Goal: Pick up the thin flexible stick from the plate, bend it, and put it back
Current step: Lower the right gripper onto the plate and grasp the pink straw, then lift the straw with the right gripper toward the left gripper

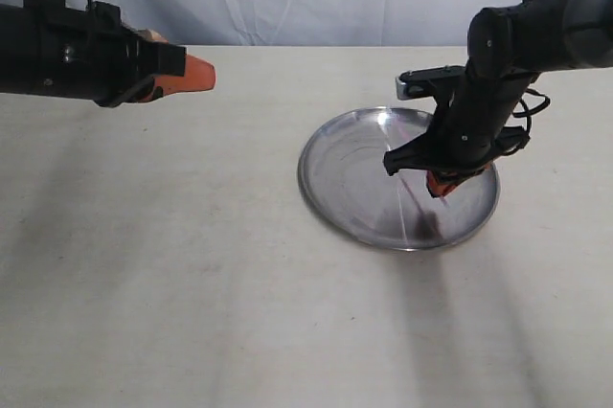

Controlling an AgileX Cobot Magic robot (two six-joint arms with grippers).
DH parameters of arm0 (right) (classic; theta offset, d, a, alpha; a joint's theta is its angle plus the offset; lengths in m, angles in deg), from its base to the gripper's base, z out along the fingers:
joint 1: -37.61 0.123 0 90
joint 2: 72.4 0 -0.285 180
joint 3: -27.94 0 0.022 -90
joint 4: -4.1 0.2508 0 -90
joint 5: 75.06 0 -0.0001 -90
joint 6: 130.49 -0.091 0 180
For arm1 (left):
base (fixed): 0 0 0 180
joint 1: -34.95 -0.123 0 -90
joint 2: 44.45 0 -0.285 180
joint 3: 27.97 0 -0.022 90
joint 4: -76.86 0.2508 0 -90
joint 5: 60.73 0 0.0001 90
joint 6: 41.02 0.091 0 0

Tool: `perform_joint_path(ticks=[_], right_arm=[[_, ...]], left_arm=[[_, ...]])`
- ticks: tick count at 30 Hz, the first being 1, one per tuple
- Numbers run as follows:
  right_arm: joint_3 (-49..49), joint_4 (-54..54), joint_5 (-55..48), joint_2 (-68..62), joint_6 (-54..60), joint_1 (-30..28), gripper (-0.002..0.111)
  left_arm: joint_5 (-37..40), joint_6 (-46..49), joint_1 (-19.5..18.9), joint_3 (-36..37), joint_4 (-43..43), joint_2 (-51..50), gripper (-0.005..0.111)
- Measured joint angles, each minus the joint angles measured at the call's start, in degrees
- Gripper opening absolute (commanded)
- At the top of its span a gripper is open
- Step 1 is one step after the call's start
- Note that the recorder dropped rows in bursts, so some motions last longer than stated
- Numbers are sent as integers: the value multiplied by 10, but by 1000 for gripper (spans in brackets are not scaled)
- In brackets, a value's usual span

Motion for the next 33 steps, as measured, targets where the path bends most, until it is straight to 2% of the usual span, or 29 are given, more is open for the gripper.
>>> perform_joint_path(ticks=[3, 10, 13, 17, 22, 27, 33], right_arm=[[0, 2, 0, 23, 4, 0, -1], [1, 42, 0, 86, 50, 0, -1], [1, 103, -1, 113, 112, 0, -1], [1, 206, -17, 146, 222, 0, -1], [1, 280, -51, 173, 309, 0, -1], [1, 320, -87, 179, 361, 14, -1], [2, 349, -96, 179, 383, 59, -1]], left_arm=[[0, -37, 0, 0, -6, 0, 8], [4, -51, 0, 0, -76, 0, 50], [4, -55, 0, -5, -97, -1, 60], [11, -56, 0, -11, -128, -10, 61], [37, -56, 0, -17, -185, -29, 61], [51, -56, 0, -28, -207, -44, 61], [46, -56, 0, -28, -206, -50, 61]])
